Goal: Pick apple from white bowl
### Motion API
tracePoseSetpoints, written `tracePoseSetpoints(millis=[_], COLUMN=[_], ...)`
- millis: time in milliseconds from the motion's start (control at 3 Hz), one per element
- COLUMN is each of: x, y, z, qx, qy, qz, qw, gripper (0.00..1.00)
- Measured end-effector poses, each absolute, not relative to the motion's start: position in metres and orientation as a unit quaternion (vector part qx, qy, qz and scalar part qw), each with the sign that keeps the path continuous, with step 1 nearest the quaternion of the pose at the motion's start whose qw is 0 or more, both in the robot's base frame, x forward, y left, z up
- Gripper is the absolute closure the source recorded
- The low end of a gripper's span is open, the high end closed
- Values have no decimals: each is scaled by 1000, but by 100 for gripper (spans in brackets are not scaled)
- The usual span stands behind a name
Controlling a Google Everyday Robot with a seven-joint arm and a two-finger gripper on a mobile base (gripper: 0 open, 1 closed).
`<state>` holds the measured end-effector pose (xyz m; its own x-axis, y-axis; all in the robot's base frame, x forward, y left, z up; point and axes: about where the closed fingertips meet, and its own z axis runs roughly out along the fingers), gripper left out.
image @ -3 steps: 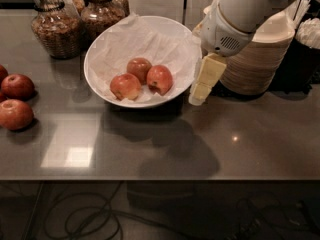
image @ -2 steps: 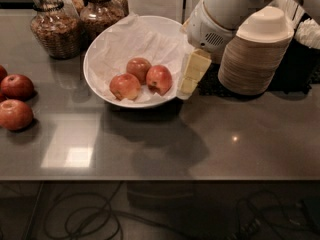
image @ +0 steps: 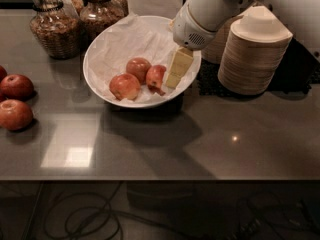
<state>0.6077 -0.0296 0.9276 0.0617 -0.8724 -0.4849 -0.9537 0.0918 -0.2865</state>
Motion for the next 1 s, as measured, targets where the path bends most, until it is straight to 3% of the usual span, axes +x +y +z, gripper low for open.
tracePoseSetpoints(millis=[1000], x=[632], y=[4], z=[903], qx=[-674], qy=[679], qz=[94], qw=[276], gripper=[0])
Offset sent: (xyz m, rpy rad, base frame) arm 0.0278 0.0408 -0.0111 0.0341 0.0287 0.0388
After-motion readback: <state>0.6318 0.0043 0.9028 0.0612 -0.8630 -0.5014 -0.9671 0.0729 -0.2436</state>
